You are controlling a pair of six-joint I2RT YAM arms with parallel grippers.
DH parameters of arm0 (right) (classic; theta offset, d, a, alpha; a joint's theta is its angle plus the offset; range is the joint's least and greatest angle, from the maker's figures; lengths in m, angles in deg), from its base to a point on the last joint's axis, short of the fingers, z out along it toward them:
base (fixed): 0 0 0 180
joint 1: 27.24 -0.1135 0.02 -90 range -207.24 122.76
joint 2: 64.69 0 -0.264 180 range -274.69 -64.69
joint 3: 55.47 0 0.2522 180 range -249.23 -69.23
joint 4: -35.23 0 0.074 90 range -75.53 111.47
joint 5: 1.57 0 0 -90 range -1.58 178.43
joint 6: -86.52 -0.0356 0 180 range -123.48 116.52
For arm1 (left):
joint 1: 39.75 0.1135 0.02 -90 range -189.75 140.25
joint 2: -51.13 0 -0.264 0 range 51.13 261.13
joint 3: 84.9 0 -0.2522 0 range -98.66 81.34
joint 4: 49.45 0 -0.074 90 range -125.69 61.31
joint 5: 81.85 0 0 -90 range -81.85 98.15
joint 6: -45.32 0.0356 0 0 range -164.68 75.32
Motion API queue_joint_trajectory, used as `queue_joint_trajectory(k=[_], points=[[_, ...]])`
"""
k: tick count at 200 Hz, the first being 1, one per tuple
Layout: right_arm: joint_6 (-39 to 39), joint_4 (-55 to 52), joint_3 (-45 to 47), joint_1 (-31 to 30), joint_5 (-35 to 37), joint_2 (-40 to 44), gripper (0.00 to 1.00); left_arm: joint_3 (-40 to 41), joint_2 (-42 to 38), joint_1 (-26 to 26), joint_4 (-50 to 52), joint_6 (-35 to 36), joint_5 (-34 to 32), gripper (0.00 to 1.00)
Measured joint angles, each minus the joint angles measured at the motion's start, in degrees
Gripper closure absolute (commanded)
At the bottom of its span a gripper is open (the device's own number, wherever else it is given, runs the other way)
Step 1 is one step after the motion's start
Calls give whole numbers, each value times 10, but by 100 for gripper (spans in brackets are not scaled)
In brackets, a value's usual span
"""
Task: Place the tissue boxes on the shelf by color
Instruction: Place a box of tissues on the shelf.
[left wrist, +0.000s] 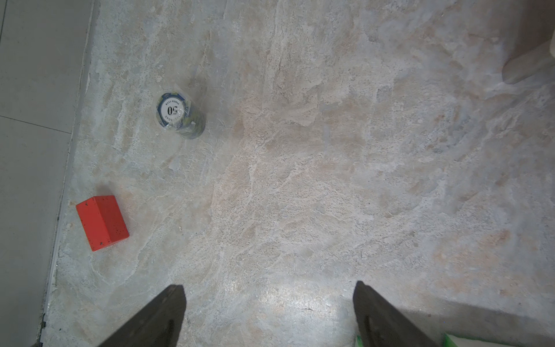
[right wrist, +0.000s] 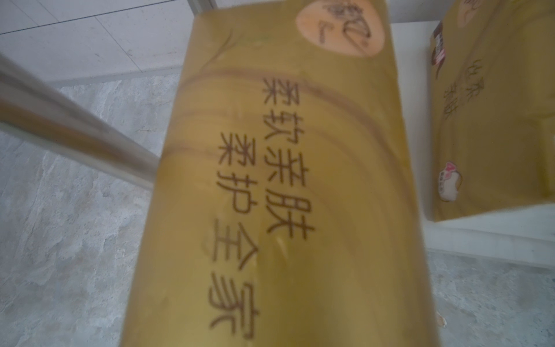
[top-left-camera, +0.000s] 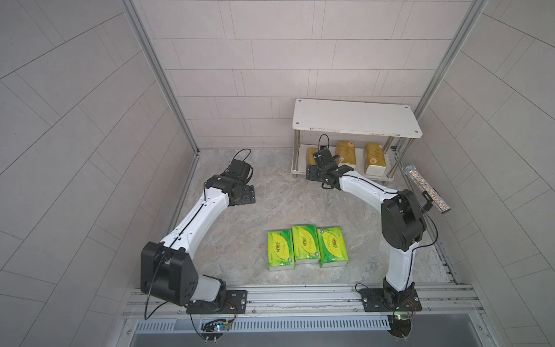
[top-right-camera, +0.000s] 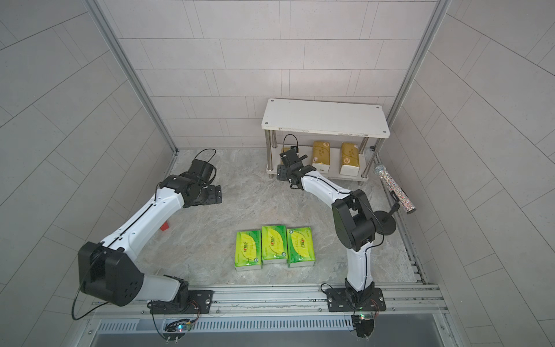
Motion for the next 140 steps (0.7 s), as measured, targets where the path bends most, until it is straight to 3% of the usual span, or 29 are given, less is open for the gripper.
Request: queue_joint_trajectory(k=[140], points=[[8,-18,-150,23,10,-138,15,-5,7,0,1,0,-4,5]])
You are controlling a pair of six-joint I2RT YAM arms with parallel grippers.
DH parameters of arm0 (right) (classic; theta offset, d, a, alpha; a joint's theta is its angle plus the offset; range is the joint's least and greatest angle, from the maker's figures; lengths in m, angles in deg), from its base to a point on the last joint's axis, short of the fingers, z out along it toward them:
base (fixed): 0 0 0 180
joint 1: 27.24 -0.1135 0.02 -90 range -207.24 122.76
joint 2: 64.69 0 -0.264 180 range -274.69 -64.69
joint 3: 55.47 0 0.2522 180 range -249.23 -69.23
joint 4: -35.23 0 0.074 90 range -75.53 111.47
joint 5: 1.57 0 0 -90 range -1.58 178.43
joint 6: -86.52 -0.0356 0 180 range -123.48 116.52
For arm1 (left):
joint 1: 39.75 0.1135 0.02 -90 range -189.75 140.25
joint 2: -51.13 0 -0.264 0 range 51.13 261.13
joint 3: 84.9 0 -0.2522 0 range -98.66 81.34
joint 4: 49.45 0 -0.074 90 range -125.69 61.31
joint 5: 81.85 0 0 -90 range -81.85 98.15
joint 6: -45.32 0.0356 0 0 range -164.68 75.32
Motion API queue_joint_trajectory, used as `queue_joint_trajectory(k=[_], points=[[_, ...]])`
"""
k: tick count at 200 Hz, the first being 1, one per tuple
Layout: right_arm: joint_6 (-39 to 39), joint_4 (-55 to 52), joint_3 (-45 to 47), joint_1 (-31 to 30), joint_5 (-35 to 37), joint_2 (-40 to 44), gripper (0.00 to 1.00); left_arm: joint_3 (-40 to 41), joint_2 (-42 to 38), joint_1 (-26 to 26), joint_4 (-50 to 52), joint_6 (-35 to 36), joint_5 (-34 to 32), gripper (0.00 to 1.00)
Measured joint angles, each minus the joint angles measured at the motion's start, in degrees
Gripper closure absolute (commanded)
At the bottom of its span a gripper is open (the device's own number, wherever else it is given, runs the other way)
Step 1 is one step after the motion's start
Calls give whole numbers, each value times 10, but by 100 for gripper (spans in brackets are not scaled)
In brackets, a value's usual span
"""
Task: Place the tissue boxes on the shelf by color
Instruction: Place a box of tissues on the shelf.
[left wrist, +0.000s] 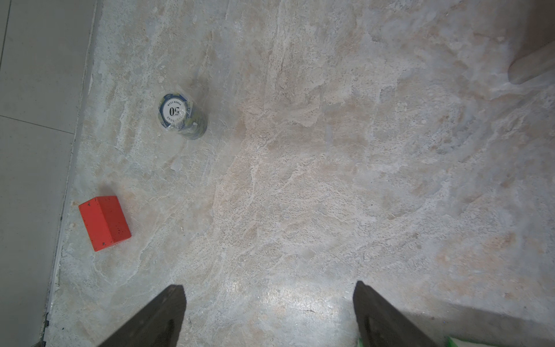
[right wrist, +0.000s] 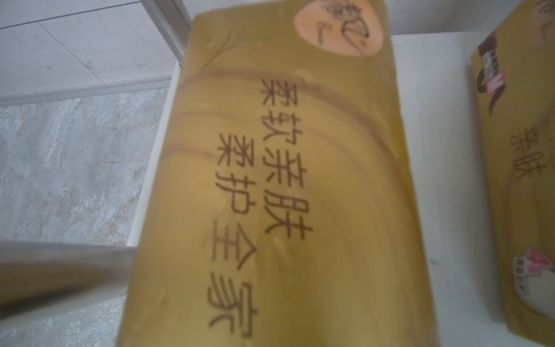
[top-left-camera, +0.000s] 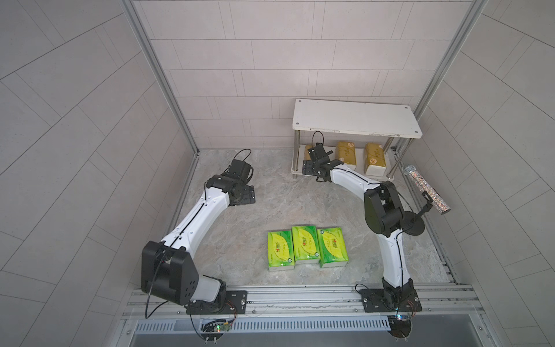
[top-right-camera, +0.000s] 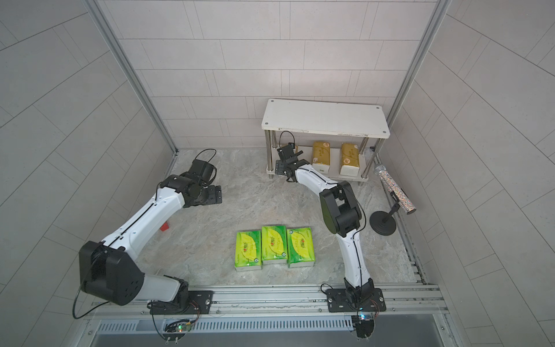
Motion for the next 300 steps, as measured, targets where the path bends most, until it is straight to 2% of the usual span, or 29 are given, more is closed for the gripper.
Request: queue_joint_trajectory(k=[165,300], points=[[3,-40,-102,14,10,-66,11,-2,3,0,0,0,-1,5],[-14,-45,-117,19,9,-79,9,-8,11,0,3,-3,10,5]])
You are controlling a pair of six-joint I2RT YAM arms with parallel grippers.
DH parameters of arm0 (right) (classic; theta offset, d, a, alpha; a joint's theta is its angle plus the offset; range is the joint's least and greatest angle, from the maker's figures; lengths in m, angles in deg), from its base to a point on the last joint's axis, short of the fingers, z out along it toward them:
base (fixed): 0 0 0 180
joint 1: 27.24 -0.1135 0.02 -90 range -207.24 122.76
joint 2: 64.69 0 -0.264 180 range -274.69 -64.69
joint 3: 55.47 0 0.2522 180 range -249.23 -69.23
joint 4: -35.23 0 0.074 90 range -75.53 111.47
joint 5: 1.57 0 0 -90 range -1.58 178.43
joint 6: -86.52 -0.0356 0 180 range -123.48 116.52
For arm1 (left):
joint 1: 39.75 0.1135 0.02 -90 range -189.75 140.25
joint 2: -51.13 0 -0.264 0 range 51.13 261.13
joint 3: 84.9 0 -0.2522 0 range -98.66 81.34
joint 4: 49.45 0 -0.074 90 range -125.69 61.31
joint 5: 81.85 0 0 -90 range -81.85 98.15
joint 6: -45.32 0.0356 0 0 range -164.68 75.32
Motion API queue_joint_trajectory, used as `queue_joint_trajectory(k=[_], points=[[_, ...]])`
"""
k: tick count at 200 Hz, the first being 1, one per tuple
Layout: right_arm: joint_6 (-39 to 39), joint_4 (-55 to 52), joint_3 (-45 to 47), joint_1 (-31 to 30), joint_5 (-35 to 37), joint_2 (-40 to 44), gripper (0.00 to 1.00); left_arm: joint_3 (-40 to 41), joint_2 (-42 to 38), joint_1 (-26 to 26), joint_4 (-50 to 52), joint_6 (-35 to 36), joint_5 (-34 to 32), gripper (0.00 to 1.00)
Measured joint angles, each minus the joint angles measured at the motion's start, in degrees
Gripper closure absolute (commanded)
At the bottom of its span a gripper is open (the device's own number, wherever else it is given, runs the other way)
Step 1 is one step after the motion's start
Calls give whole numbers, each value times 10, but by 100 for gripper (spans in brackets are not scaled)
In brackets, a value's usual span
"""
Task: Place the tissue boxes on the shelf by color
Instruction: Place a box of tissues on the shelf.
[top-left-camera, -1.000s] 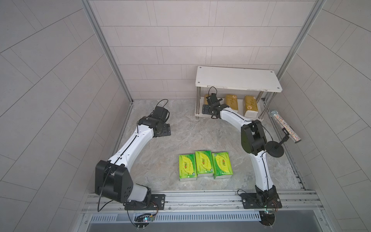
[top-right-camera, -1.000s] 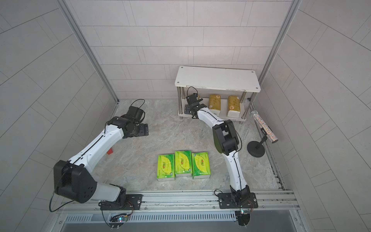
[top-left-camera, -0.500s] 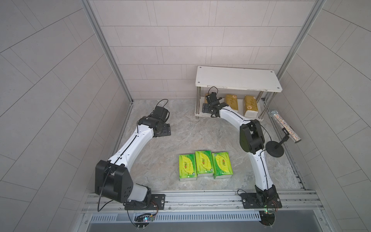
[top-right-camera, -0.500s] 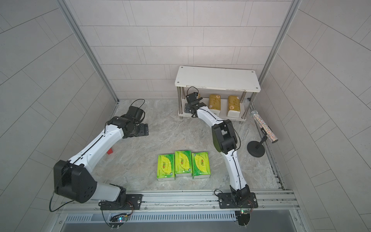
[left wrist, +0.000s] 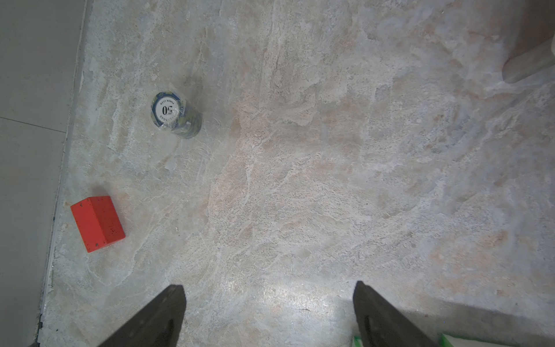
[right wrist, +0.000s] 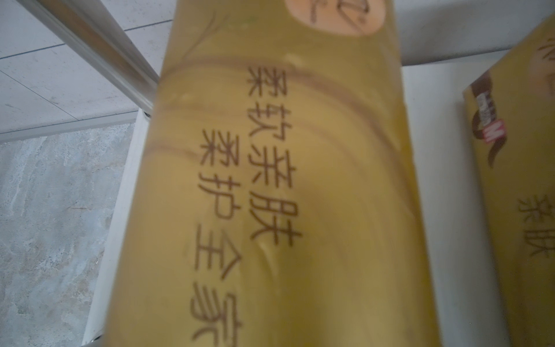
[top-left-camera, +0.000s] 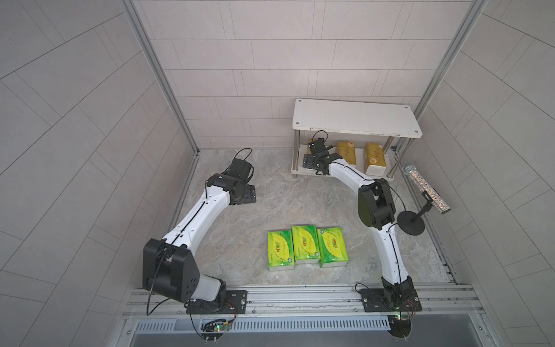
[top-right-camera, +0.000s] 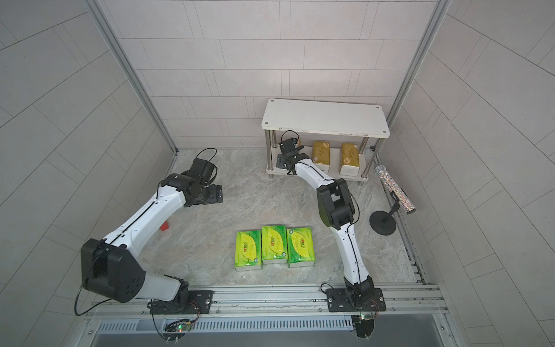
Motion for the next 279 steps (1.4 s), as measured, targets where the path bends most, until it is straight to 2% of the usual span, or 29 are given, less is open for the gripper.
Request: queue_joint_trajectory(k=[88,205,279], points=[[-2,25,11,-2,-2,0,11,-2,7,0,0,0,1,5],[-4,29,17,-3,-10,3,0,-2,7,0,-1,0,-1,5],[-5,28,29,-3,-21,18,7,-2,7,0,-2,0,-1,5]])
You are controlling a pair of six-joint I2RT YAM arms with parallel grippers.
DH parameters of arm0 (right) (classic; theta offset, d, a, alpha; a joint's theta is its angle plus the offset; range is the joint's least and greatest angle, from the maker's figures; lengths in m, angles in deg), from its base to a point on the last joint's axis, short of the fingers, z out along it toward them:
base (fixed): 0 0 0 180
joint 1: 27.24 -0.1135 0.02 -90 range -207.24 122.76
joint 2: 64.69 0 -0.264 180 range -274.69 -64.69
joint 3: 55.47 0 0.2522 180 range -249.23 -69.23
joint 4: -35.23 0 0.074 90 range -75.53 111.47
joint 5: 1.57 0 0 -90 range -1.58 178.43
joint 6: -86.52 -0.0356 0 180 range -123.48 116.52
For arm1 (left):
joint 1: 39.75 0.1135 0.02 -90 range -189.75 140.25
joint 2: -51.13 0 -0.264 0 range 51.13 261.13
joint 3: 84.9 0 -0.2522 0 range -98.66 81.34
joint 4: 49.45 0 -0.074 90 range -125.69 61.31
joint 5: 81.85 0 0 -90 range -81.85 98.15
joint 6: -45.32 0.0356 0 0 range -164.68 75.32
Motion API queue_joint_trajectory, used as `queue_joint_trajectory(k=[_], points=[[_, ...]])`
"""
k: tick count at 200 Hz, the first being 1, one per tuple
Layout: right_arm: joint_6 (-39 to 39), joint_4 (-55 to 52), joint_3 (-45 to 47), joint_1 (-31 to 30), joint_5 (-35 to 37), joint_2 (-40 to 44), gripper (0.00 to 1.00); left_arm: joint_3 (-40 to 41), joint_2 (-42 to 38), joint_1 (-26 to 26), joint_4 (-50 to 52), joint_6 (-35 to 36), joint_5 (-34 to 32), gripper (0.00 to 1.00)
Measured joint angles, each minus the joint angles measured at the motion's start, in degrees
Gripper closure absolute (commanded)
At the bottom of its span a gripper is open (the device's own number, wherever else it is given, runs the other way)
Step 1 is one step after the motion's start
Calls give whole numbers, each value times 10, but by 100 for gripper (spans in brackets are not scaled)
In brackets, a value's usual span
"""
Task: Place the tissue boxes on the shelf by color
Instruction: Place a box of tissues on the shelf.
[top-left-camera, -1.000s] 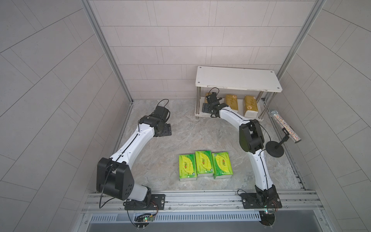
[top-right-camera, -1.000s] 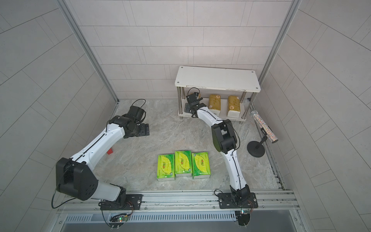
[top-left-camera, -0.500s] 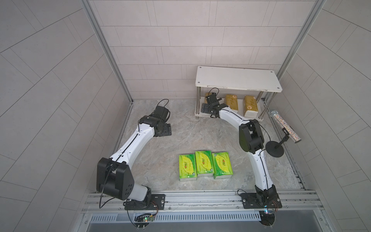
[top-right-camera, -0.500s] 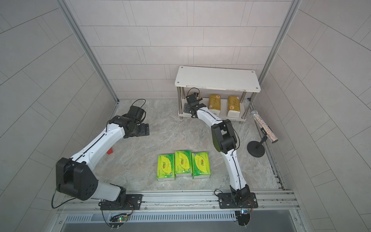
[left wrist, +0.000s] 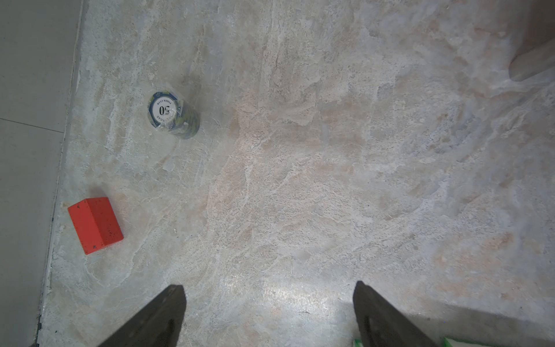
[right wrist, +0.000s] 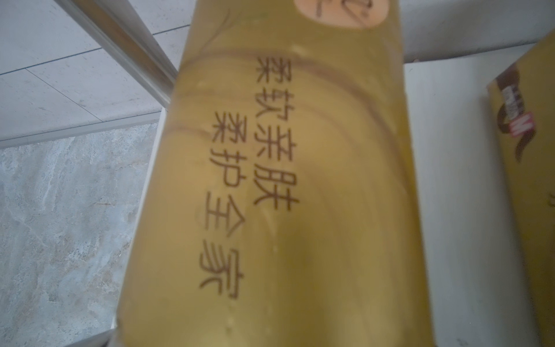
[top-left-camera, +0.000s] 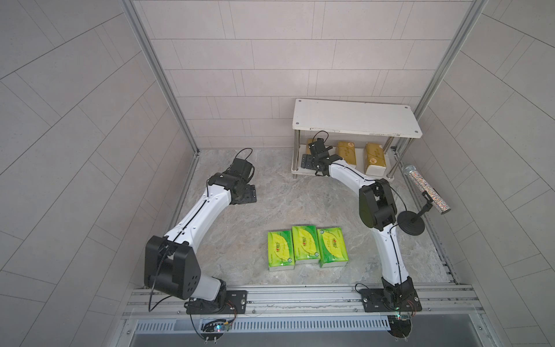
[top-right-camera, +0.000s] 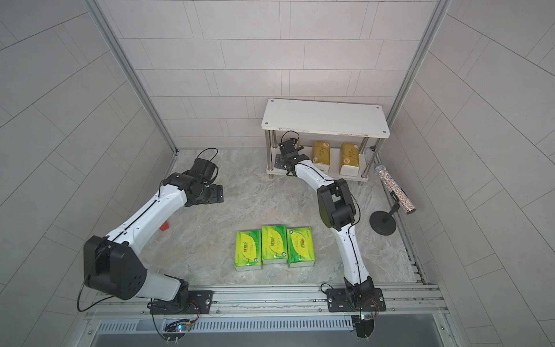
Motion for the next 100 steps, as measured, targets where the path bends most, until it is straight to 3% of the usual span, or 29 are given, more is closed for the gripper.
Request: queue_joint_trajectory(k=[100], points=[[-4,5,19,0,-12,14,0,0,-5,0,0,-2,0,4]])
